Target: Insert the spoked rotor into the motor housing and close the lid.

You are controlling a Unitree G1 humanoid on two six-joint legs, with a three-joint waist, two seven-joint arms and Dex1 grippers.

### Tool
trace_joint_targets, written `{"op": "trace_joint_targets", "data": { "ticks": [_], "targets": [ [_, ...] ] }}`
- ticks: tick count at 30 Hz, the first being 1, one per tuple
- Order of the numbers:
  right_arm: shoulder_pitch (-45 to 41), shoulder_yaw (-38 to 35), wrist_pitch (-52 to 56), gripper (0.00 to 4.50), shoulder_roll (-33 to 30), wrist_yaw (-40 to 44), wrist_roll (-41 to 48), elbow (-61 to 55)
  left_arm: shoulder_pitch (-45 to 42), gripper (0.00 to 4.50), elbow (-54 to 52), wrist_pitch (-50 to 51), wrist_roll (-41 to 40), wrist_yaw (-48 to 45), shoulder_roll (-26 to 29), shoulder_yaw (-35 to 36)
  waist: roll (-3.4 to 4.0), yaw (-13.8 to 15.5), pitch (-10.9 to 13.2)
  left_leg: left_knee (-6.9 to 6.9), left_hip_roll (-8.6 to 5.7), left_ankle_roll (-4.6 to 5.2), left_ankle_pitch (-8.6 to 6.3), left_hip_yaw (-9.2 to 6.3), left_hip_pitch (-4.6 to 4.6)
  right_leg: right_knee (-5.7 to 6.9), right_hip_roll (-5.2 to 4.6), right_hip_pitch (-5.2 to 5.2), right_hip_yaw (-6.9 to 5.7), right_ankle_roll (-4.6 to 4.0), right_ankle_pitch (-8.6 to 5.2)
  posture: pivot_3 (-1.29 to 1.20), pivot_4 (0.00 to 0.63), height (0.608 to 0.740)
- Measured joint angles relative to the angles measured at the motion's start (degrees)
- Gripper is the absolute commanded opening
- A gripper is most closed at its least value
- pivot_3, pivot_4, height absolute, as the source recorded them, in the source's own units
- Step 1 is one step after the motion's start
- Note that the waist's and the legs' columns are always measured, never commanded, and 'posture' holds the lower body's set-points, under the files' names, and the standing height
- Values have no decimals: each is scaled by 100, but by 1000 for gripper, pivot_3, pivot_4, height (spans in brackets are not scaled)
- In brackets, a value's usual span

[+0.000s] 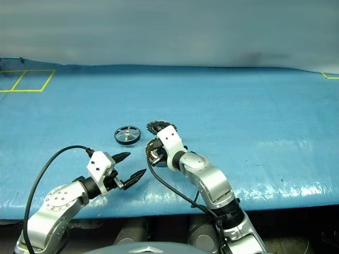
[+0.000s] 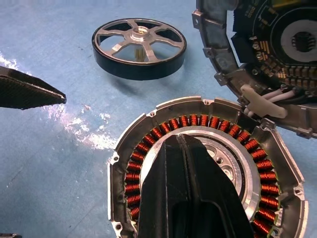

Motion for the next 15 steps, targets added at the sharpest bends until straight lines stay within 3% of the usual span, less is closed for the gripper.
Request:
{"op": "trace_joint_targets", "data": {
  "ticks": [6,15],
  "targets": [
    [42,-205,118,17,46,168,354,-169,20,4500,16,-46,1,-7,0,-1,0,-1,0,0,0,0,0,0,0,0,0,0,0,0,0,0,150,740],
    [42,-165,91,17,-159,18,141,-174,17,4500,20,-55,-1,-33,-1,-1,0,0,0,0,-1,0,0,1,0,-1,-1,0,0,0,0,0,150,740]
  ]
}}
